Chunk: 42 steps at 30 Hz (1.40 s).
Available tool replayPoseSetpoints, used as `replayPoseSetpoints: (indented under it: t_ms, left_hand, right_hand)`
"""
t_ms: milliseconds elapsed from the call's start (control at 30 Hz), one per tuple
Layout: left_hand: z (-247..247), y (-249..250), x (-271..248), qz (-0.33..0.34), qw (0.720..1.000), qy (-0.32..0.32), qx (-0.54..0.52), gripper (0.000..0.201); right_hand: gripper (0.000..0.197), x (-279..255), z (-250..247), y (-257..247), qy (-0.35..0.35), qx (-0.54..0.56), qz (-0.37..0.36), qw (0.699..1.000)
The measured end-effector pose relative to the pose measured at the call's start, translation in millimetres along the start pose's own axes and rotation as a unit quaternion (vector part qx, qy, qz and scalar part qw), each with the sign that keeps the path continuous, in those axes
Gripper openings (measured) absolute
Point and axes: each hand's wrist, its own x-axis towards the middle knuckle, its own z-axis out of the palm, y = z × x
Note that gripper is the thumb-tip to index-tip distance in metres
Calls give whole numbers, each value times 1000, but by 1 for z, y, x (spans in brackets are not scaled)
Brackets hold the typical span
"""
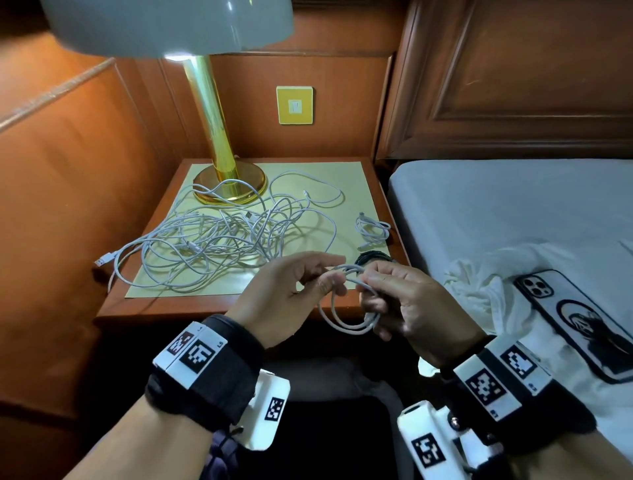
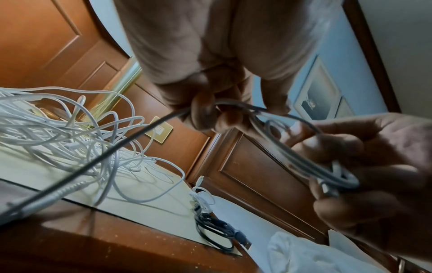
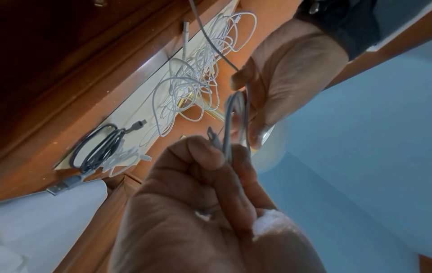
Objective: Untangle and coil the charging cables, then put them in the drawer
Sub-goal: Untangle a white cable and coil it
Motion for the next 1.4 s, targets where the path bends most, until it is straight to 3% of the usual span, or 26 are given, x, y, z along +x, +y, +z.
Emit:
replayPoseSetpoints:
  t_ms: [233, 333, 433, 567, 667, 767, 867, 967, 1067, 1200, 1300, 1400]
  left_hand:
    - [3, 4, 2, -28, 999, 41, 16, 12]
    - [5, 3, 3, -35, 998, 56, 12, 18]
    - [3, 3, 3, -37, 998, 39, 16, 16]
    - [-12, -3, 3, -46, 999, 20, 10, 3]
    - [-27, -10, 5, -64, 990, 123, -12, 13]
    - [-41, -14, 7, -98, 960, 249, -81, 13]
    - [-41, -17, 7, -102, 951, 290, -11, 11]
    - [-26, -10, 4, -57, 946, 272, 168, 9]
    - [-11, -7, 2, 23, 937, 212, 276, 9]
    - [1, 2, -2, 48, 958, 88, 268, 25]
    - [6, 12, -5, 71, 969, 8, 237, 36]
    - [8, 12, -5, 96, 977, -22, 187, 37]
  right_hand:
    - [27, 8, -1, 10, 7, -97, -7, 995]
    - [26, 9, -1, 13, 2, -128, -16, 992]
    - [26, 9, -4, 11, 19, -98, -13, 995]
    - [24, 9, -18, 1, 95, 24, -31, 995]
    - [25, 7, -33, -8, 141, 97, -52, 984]
    - [27, 5, -41, -11, 172, 125, -68, 975]
    - [26, 5, -37, -7, 174, 114, -90, 974]
    - [25, 5, -29, -3, 161, 74, -131, 975]
    - [23, 3, -21, 2, 192, -77, -204, 957]
    - [14, 1, -16, 8, 231, -243, -265, 904]
    - [15, 3, -14, 13, 216, -262, -267, 902]
    - [17, 5, -11, 17, 198, -293, -259, 899]
